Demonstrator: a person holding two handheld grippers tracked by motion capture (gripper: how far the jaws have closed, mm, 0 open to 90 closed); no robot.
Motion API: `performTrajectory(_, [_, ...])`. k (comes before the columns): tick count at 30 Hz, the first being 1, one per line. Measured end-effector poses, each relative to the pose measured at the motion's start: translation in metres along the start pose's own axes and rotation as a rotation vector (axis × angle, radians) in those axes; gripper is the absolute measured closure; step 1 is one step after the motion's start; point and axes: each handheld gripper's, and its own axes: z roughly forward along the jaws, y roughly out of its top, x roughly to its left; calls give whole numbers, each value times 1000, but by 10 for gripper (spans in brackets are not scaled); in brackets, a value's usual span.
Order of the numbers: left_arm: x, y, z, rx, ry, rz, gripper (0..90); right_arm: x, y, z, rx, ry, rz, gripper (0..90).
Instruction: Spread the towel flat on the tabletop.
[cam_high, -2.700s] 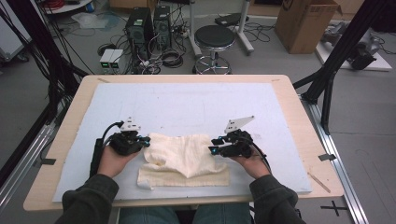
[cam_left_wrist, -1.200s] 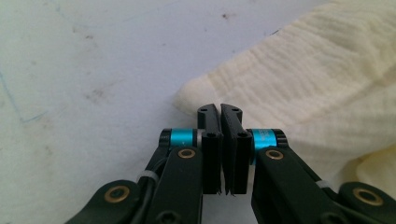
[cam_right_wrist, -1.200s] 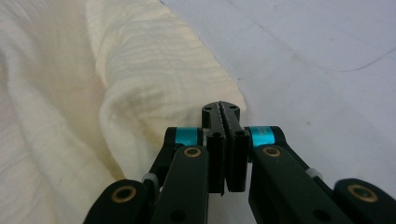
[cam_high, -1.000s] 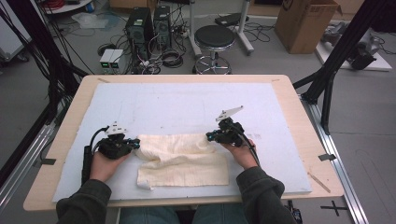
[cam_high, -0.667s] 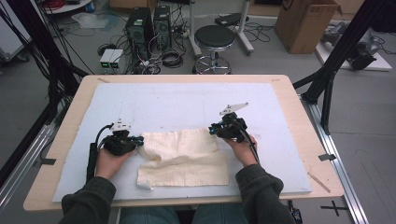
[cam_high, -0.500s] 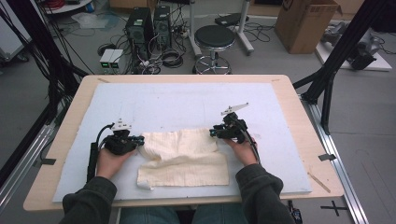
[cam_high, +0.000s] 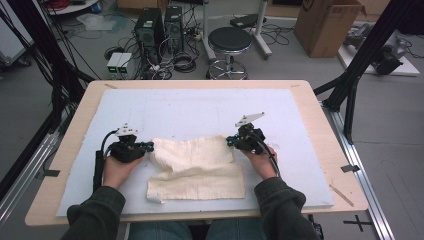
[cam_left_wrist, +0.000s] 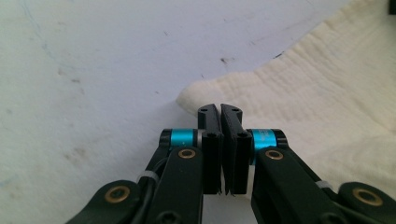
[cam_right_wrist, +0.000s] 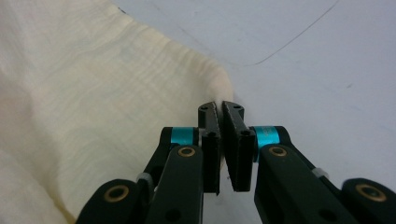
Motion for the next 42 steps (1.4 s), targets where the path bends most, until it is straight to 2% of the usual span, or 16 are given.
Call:
performTrajectory(2, [2,9,5,-22,6,-20,866,-4,5,-6,3,-30,4,857])
performTrajectory(6, [4,36,16,-55,24,-25,867,-20,18,-15,-10,-68,25,858])
performTrajectory(11, [10,70,35,-112,91,-44,862,-45,30,-18,-69,-122,48,854])
performTrajectory(12, [12,75,39,-125,104,-45,826,-51,32,-17,-80,-141,65,811])
performTrajectory(13, [12,79,43,-132,123,-53,722,-58,33,-16,-87,-172,85,747])
performTrajectory(14, [13,82,46,-117,116,-56,653,-64,33,-14,-91,-184,115,725])
performTrajectory(16, [11,82,48,-109,93,-39,642,-72,28,-14,-109,-169,169,654])
performTrajectory(18, [7,79,48,-85,80,-7,631,-73,25,-15,-100,-137,173,629])
performTrajectory(20, [5,74,45,-77,68,9,631,-68,21,-19,-102,-140,145,628])
performTrajectory(23, [2,66,34,-86,37,17,627,-62,15,-25,-110,-99,136,596])
performTrajectory(25, [-1,59,23,-98,8,32,623,-56,12,-30,-89,-67,116,569])
performTrajectory(26, [-2,56,20,-101,3,40,617,-52,11,-34,-85,-47,98,562])
performTrajectory(29, [-9,46,6,-103,-28,63,594,-39,6,-42,-134,-17,59,541])
performTrajectory(31, [-15,38,-5,-104,-44,94,572,-30,0,-46,-129,17,31,524])
performTrajectory(37, [-31,13,-30,-117,-88,131,520,4,-24,-58,-147,86,-52,503])
performTrajectory(42, [-41,-10,-44,-85,-125,157,480,23,-39,-66,-144,141,-94,468])
